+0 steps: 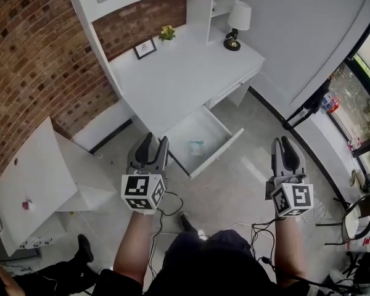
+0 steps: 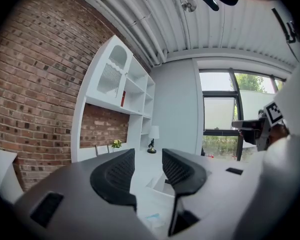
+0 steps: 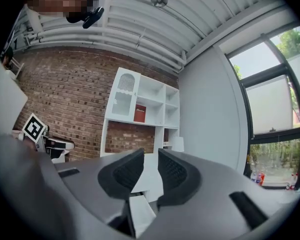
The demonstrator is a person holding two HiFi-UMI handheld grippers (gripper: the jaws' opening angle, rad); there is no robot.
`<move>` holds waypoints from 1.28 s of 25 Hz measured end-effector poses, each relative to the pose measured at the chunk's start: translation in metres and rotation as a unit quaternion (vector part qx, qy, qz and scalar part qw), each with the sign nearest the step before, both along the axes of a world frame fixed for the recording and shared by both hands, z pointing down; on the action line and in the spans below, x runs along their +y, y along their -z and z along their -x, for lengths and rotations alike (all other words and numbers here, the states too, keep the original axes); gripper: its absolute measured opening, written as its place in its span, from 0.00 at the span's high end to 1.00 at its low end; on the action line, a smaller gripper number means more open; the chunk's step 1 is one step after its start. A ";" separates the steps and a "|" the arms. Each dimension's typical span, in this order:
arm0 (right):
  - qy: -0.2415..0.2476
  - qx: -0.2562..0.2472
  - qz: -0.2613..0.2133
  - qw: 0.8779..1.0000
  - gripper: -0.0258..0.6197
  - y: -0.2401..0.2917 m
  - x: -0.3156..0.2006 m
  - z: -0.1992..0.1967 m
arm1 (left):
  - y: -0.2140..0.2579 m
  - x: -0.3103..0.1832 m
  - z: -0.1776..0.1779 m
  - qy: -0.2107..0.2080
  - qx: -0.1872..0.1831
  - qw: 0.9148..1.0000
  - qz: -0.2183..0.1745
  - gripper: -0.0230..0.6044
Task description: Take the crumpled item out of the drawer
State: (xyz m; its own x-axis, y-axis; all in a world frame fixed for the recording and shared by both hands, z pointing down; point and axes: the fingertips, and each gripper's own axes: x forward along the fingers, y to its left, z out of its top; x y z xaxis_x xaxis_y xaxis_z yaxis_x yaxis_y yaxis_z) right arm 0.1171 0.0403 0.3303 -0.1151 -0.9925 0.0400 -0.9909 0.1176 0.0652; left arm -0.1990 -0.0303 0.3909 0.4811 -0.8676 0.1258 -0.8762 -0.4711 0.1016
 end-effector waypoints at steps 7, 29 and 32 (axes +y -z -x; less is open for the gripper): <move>-0.009 -0.015 0.010 1.000 0.83 -0.012 -0.022 0.004 | -0.005 -0.022 0.001 -0.011 0.008 1.000 0.010 0.72; 0.075 -0.074 0.053 0.993 0.83 -0.088 -0.170 -0.079 | -0.120 -0.111 -0.114 -0.019 -0.138 0.984 0.107 0.72; 0.081 -0.086 0.065 0.991 0.84 -0.101 -0.186 -0.097 | -0.162 -0.117 -0.137 -0.052 -0.206 0.969 0.127 0.72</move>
